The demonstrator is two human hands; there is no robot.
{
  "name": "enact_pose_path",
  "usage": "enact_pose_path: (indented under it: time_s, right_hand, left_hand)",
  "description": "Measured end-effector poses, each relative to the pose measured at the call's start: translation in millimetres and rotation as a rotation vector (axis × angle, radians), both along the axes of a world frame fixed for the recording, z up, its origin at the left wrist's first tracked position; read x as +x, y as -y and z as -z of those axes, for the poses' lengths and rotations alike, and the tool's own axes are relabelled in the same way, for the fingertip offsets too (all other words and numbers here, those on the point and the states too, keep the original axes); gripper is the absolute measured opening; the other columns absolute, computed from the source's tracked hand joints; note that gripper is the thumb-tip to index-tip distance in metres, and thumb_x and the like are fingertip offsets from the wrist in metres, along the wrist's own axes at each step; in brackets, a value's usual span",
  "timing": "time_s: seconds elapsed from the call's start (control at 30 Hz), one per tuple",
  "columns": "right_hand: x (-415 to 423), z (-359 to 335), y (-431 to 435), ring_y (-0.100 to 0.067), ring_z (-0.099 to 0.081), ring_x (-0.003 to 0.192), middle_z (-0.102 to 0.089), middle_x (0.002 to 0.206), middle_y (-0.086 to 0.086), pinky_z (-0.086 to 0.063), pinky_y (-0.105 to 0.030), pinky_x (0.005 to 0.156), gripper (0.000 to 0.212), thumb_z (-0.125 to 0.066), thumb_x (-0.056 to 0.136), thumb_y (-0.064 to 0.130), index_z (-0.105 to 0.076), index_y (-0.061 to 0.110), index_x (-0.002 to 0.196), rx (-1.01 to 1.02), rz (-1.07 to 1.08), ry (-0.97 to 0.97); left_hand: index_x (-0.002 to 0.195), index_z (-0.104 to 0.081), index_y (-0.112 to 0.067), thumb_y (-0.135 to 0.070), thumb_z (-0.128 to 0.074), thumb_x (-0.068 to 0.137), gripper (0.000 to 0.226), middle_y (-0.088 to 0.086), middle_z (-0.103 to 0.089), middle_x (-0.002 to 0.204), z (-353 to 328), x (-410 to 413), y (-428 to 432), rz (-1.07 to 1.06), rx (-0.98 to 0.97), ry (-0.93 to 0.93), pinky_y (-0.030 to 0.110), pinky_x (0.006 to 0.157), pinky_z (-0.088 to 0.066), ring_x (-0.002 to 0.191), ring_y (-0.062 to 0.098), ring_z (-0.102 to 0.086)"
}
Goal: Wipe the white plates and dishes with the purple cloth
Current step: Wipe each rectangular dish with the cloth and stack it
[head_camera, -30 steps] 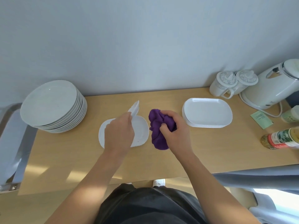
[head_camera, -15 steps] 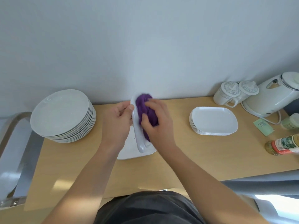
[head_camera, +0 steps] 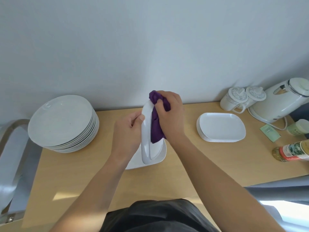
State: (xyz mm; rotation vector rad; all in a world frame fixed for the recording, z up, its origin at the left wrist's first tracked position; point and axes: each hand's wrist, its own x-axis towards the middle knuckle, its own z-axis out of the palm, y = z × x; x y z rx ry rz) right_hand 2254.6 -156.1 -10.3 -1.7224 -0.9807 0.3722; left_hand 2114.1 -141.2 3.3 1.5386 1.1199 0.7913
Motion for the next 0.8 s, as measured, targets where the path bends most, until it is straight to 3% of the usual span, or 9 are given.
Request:
enact_pose_path:
  time_s: [0.07, 0.17, 0.3, 0.37, 0.47, 0.53, 0.63, 0.77, 0.8]
  right_hand:
    - [2, 10, 1, 0.004, -0.057, 0.102, -0.063, 0.114, 0.011, -0.047, -0.021, 0.090, 0.022, -0.054, 0.095, 0.023, -0.066, 0.030, 0.112, -0.075, 0.024, -0.116]
    - [-5, 35, 16, -0.004, -0.062, 0.091, -0.068, 0.097, 0.014, -0.053, -0.028, 0.080, 0.017, -0.050, 0.096, 0.026, -0.063, 0.036, 0.102, -0.182, 0.060, -0.254]
    - [-7, 42, 28, -0.005, -0.062, 0.083, -0.069, 0.088, 0.016, -0.044, -0.009, 0.061, 0.020, -0.050, 0.096, 0.022, -0.064, 0.036, 0.098, -0.253, 0.072, -0.356]
    - [-6, 32, 25, -0.001, -0.062, 0.084, -0.069, 0.090, 0.016, -0.045, -0.010, 0.066, 0.022, -0.052, 0.095, 0.021, -0.063, 0.040, 0.093, -0.201, 0.094, -0.336]
    - [-5, 11, 18, 0.000, -0.061, 0.100, -0.067, 0.105, 0.017, -0.049, -0.021, 0.085, 0.023, -0.056, 0.092, 0.021, -0.064, 0.042, 0.098, -0.044, 0.065, -0.223]
    - [-7, 1, 16, -0.005, -0.060, 0.107, -0.066, 0.112, 0.012, -0.049, -0.026, 0.091, 0.022, -0.058, 0.089, 0.017, -0.069, 0.028, 0.105, 0.069, 0.004, -0.043]
    - [-16, 7, 22, -0.018, -0.062, 0.109, -0.064, 0.117, 0.002, -0.050, -0.032, 0.094, 0.026, -0.061, 0.083, 0.015, -0.074, 0.015, 0.105, 0.185, -0.069, 0.205]
    - [-25, 50, 61, -0.032, -0.059, 0.104, -0.056, 0.122, -0.004, -0.050, -0.041, 0.090, 0.025, -0.066, 0.078, 0.004, -0.076, 0.008, 0.101, 0.278, -0.192, 0.490]
    - [-25, 62, 71, -0.033, -0.058, 0.103, -0.054, 0.122, -0.006, -0.049, -0.043, 0.089, 0.025, -0.067, 0.078, 0.003, -0.075, 0.009, 0.101, 0.274, -0.248, 0.544]
  left_hand:
    - [0.082, -0.064, -0.022, -0.041, -0.048, 0.090, 0.026, 0.017, -0.064, 0.080, 2, -3, -2, -0.022, -0.021, 0.008, 0.065, 0.082, -0.051, 0.075, 0.023, -0.057]
    - [0.082, -0.069, -0.028, -0.037, -0.051, 0.090, 0.022, 0.021, -0.065, 0.084, 3, -6, -1, -0.052, -0.027, 0.012, 0.061, 0.083, -0.051, 0.076, 0.018, -0.054]
    - [0.088, -0.072, -0.034, -0.033, -0.052, 0.090, 0.019, 0.003, -0.071, 0.085, 2, -8, 3, -0.077, -0.067, 0.010, 0.059, 0.087, -0.054, 0.079, 0.021, -0.063]
    - [0.091, -0.072, -0.033, -0.034, -0.053, 0.090, 0.020, 0.003, -0.074, 0.089, 1, -7, 2, -0.047, -0.088, 0.013, 0.058, 0.088, -0.054, 0.085, 0.030, -0.068]
    - [0.089, -0.071, -0.022, -0.033, -0.052, 0.091, 0.022, 0.010, -0.069, 0.081, 0, -1, 4, 0.012, -0.065, -0.006, 0.062, 0.086, -0.053, 0.076, 0.022, -0.061]
    - [0.094, -0.076, -0.026, -0.021, -0.054, 0.098, 0.024, 0.006, -0.075, 0.086, -5, 4, 6, 0.004, -0.091, 0.043, 0.052, 0.085, -0.057, 0.083, 0.021, -0.070]
    - [0.096, -0.078, -0.027, -0.008, -0.053, 0.100, 0.032, 0.008, -0.077, 0.094, -9, 4, 2, -0.027, -0.186, 0.205, 0.041, 0.085, -0.058, 0.095, 0.028, -0.073]
    - [0.079, -0.073, -0.010, -0.016, -0.058, 0.093, 0.022, 0.011, -0.066, 0.079, 0, 0, -8, -0.091, -0.181, 0.206, 0.050, 0.081, -0.058, 0.074, 0.027, -0.062]
    - [0.074, -0.074, -0.016, -0.018, -0.059, 0.092, 0.023, 0.009, -0.063, 0.077, 2, -1, -10, -0.115, -0.179, 0.195, 0.048, 0.080, -0.058, 0.073, 0.026, -0.059]
